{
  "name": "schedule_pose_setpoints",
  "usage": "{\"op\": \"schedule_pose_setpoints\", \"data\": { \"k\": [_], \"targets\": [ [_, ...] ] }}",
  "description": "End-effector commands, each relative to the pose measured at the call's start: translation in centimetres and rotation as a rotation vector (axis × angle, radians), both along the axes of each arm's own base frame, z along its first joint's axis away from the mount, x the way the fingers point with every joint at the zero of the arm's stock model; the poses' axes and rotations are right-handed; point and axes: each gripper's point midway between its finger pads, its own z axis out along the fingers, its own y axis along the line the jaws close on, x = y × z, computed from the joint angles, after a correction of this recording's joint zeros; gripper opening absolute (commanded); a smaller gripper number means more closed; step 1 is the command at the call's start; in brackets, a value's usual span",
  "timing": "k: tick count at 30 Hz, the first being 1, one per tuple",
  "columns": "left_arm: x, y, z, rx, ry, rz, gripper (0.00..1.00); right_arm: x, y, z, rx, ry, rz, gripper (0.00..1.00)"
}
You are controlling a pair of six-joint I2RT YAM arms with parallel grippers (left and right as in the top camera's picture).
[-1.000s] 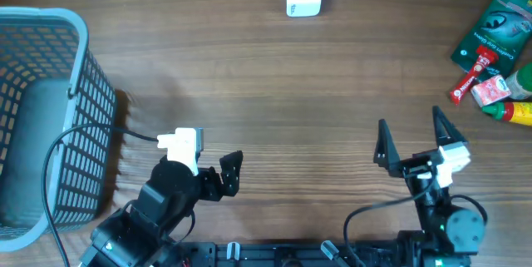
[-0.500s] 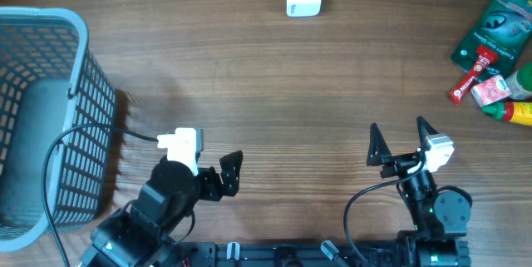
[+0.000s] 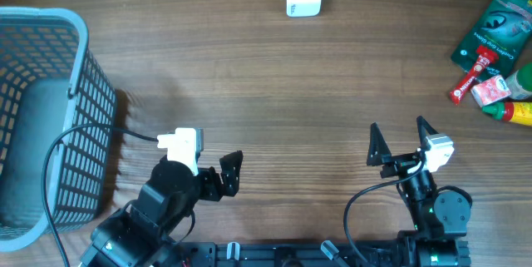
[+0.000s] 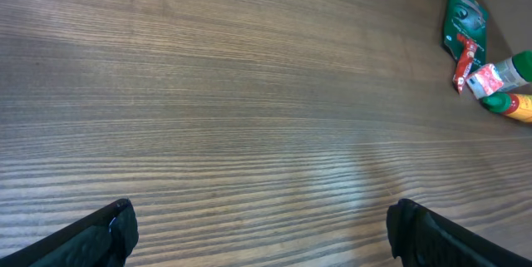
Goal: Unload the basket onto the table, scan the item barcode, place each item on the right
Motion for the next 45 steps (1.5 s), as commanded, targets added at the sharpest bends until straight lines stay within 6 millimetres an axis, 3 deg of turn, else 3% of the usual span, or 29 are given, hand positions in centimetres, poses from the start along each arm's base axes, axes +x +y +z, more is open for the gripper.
{"op": "schedule_pose_setpoints", "data": {
  "k": [1, 4, 5, 8, 11, 13, 15, 21, 32, 37, 45],
  "targets": [
    [0.8, 0.4, 1.9, -0.027, -0.08, 0.027, 1.0, 0.0, -0.2, 0.2, 0.016, -0.006, -0.016, 1.0],
    [2.2, 1.3, 5.0, -0.103, -0.205, 0.096, 1.0, 0.0, -0.2, 0.2, 0.016, -0.006, -0.016, 1.0],
    [2.7, 1.8, 6.9, -0.132, -0.288, 0.111, 1.0, 0.0, -0.2, 0.2, 0.017, -0.006, -0.016, 1.0],
    [2.8, 2.3, 9.9, -0.079, -0.474, 0.044, 1.0, 0.0, -0.2, 0.2, 0.016, -0.006, -0.016, 1.0],
    [3.0, 4.3, 13.3, -0.087, -0.669, 0.117, 1.0, 0.0, -0.2, 0.2, 0.017, -0.006, -0.016, 1.0],
    [2.3, 4.9, 14.6, -0.06, -0.792, 0.11, 1.0, 0.0, -0.2, 0.2, 0.017, -0.006, -0.016, 1.0],
    [2.0, 5.6, 14.6, -0.059, -0.839, 0.13, 1.0, 0.0, -0.2, 0.2, 0.016, -0.006, -0.016, 1.0],
    [2.5, 7.0, 11.0, -0.038, -0.903, 0.173, 1.0, 0.0, -0.2, 0.2, 0.016, -0.006, -0.016, 0.99],
    [5.4, 10.6, 0.4, 0.086, -0.709, 0.345, 1.0, 0.0, -0.2, 0.2, 0.017, -0.006, -0.016, 1.0],
    [5.4, 10.9, -2.0, 0.127, -0.616, 0.341, 1.0, 0.0, -0.2, 0.2, 0.016, -0.006, -0.016, 1.0],
    [5.4, 10.9, -2.0, 0.126, -0.619, 0.341, 1.0, 0.0, -0.2, 0.2, 0.017, -0.006, -0.016, 1.0]
  ]
}}
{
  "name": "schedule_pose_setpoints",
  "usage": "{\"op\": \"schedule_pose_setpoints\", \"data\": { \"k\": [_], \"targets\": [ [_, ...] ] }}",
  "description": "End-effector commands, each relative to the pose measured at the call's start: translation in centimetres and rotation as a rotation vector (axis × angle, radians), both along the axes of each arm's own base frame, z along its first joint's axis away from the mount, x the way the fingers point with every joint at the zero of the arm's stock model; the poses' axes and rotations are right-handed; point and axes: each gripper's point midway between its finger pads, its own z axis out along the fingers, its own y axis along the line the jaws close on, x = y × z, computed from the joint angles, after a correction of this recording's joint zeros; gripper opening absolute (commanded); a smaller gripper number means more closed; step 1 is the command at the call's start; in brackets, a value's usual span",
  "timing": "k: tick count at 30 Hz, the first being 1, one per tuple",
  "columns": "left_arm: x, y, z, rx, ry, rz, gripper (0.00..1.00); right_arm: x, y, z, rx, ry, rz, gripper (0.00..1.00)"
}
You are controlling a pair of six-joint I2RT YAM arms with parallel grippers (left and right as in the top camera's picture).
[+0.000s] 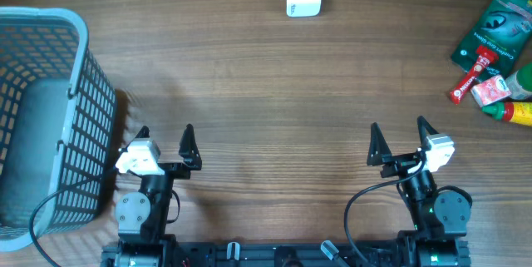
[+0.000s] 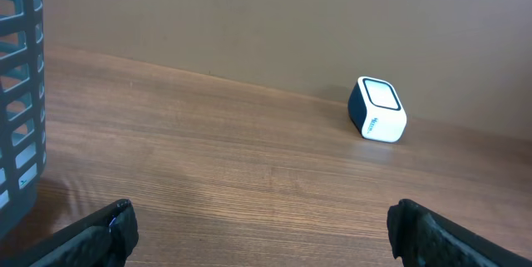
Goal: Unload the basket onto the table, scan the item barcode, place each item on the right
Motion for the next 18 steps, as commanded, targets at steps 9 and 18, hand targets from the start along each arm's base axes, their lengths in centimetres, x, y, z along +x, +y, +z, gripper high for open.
{"op": "schedule_pose_setpoints", "data": {
  "k": [9, 18],
  "targets": [
    [-0.02, 0.33, -0.1, 0.021, -0.003, 0.015, 1.0, -0.01, -0.1, 0.17, 0.013, -0.006, -0.008, 1.0],
    [0.01, 0.9, -0.09, 0.025, -0.003, 0.04, 1.0, -0.01, -0.11, 0.17, 0.013, -0.006, -0.009, 1.0]
  ]
}}
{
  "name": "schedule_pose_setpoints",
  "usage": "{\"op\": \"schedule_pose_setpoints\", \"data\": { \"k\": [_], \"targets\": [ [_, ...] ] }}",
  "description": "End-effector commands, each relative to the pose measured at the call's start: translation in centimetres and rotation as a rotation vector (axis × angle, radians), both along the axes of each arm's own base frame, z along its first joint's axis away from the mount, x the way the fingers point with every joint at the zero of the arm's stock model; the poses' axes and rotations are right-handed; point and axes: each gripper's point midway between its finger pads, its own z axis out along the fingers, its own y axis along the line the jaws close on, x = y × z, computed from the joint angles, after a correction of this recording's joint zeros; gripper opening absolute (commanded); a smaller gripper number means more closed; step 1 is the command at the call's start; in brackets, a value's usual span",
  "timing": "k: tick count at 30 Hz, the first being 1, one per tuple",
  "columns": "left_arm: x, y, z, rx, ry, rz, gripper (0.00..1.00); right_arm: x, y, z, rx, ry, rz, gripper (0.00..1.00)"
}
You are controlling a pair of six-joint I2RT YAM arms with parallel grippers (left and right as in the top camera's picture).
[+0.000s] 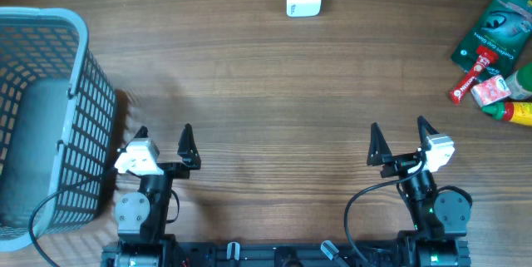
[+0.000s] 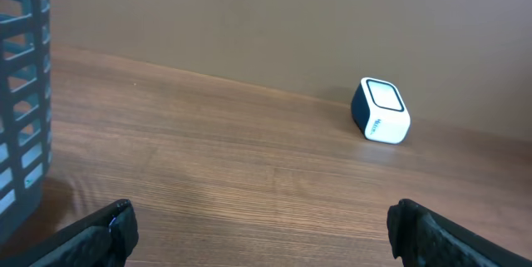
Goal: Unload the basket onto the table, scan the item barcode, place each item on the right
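The white barcode scanner stands at the far edge of the table, also seen in the left wrist view as a white and dark box. The items lie in a pile at the far right: a green pouch, a red stick pack, a red-white sachet and a bottle. My left gripper is open near the front left, beside the basket, nothing between its fingers. My right gripper is open near the front right, empty.
A grey-blue wire basket stands at the left edge of the table, close to the left arm. A wall rises behind the scanner in the left wrist view.
The left wrist view has shifted very slightly, the basket edge sliding a little left. Otherwise nothing has changed; both grippers stay open and the items lie where they were.
At first the left arm was turned toward the right, its open gripper facing the item pile. Then it stood straight beside the basket, facing the scanner, and remains so now. The right arm and the items have not moved.
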Motion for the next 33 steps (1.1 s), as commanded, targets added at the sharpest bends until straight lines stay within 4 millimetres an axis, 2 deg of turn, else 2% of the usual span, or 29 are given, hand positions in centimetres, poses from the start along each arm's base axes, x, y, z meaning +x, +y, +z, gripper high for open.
{"op": "schedule_pose_setpoints", "data": {
  "k": [1, 7, 16, 23, 33],
  "targets": [
    [0.0, 0.6, -0.1, 0.025, -0.003, 0.025, 1.0, 0.0, -0.1, 0.2, 0.013, -0.006, -0.008, 1.0],
    [0.0, 0.5, -0.1, 0.126, -0.007, 0.013, 1.0, 0.0, -0.1, 0.2, 0.013, -0.006, -0.009, 1.0],
    [0.0, 0.5, -0.1, 0.127, -0.007, 0.014, 1.0, 0.0, -0.1, 0.2, 0.013, -0.006, -0.008, 1.0],
    [0.0, 1.6, -0.1, 0.127, -0.004, 0.06, 1.0, 0.0, -0.1, 0.2, 0.013, -0.006, -0.009, 1.0],
    [0.0, 1.6, -0.1, 0.127, -0.003, 0.059, 1.0, 0.0, -0.1, 0.2, 0.013, -0.006, -0.008, 1.0]
  ]
}}
